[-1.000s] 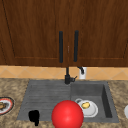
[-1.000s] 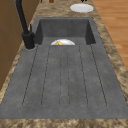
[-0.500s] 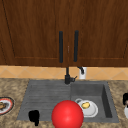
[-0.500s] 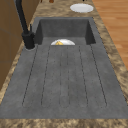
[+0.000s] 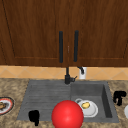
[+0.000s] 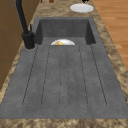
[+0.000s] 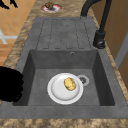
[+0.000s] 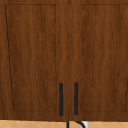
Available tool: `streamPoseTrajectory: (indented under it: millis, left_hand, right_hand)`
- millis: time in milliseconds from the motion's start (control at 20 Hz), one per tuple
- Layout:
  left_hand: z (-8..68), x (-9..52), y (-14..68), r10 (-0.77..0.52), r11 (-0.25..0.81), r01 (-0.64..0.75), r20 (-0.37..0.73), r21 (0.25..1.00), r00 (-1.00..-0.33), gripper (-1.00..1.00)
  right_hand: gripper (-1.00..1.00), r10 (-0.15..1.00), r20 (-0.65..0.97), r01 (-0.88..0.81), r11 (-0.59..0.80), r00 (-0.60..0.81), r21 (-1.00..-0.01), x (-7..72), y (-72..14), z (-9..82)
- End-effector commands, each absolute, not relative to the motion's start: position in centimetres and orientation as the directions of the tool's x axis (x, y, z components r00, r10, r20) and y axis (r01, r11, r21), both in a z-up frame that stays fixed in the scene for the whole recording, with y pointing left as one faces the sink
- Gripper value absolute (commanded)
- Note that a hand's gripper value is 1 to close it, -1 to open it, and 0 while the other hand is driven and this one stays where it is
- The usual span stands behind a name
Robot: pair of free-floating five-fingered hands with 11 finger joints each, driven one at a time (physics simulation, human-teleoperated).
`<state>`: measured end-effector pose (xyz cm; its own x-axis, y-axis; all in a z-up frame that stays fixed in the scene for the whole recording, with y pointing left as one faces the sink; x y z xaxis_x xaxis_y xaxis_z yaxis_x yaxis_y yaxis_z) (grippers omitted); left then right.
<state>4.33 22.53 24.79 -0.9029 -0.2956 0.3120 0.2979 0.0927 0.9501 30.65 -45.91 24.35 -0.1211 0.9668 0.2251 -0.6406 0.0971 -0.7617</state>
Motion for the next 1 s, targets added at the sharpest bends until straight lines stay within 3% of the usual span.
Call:
streamPoseTrajectory:
  millis: [0, 400, 950]
  left_hand:
    - [24.8, 4.3, 22.5, -0.296, 0.093, 0.298, 0.312, 0.950, -0.903, 0.00]
    - [24.8, 4.3, 22.5, -0.296, 0.093, 0.298, 0.312, 0.950, -0.903, 0.00]
    - [24.8, 4.3, 22.5, -0.296, 0.093, 0.298, 0.312, 0.950, -0.903, 0.00]
  right_hand:
    - [1.00, 0.966, 0.233, -0.668, 0.100, -0.113, -0.737, 31.0, -42.8, 24.7]
    - [1.00, 0.967, 0.231, -0.664, 0.103, -0.108, -0.740, 32.1, -36.3, 24.3]
    - [1.00, 0.963, 0.242, -0.654, 0.107, -0.119, -0.749, 38.4, -28.1, 15.5]
